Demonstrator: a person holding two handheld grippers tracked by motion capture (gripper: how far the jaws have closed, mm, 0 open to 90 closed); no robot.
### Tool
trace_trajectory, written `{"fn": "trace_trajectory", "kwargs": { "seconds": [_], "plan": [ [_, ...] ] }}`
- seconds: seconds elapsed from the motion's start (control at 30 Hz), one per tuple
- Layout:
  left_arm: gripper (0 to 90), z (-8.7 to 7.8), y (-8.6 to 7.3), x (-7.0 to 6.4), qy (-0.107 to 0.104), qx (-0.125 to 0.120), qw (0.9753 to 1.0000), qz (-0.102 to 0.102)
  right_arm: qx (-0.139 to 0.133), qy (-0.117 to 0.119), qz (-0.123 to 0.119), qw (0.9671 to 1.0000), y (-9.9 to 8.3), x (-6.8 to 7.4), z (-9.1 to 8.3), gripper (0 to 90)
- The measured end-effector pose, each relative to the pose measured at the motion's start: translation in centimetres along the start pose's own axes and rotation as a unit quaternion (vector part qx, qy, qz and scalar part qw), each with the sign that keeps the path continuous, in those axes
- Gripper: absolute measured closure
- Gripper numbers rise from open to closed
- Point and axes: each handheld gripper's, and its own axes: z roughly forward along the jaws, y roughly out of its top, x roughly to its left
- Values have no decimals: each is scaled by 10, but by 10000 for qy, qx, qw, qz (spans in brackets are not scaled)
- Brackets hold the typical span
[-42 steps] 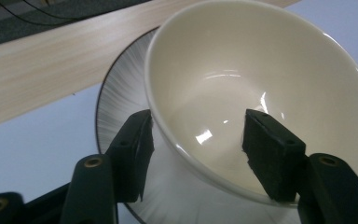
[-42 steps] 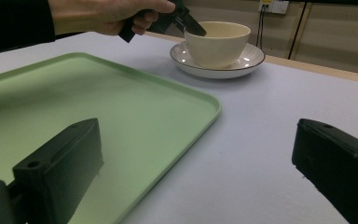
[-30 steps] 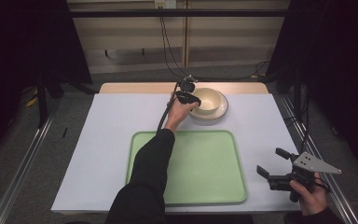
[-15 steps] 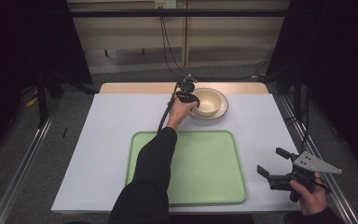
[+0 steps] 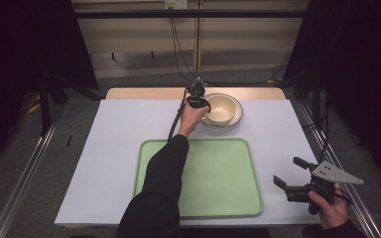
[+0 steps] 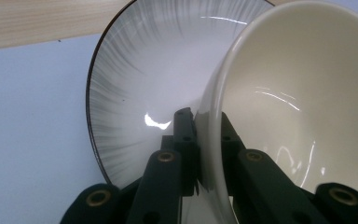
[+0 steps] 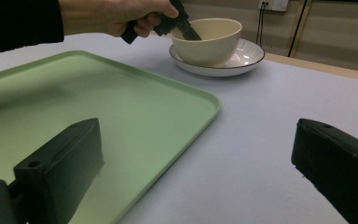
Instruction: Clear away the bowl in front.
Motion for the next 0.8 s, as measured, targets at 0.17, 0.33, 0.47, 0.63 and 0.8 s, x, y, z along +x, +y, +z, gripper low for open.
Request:
{"fn": "trace_trajectory", "kwargs": {
  "seconds": [0.17,0.33,0.47,0.63,0.8],
  "plan": [
    [841,-2,0,0,-28,-32,10000,-26,2,-4,4,10000,0,0,0,15],
    [840,-4,-1,1,-67,-3,10000,-26,7,-14,1,10000,0,0,0,15],
    [840,-6,-1,1,2,14,10000,-76,9,-4,19,10000,0,0,0,15],
    [839,-12,0,4,-54,-127,9998,-138,0,-3,17,10000,0,-1,0,15],
    [839,-20,0,8,-66,-136,9998,-124,-3,0,27,10000,0,-1,0,15]
  ]
}}
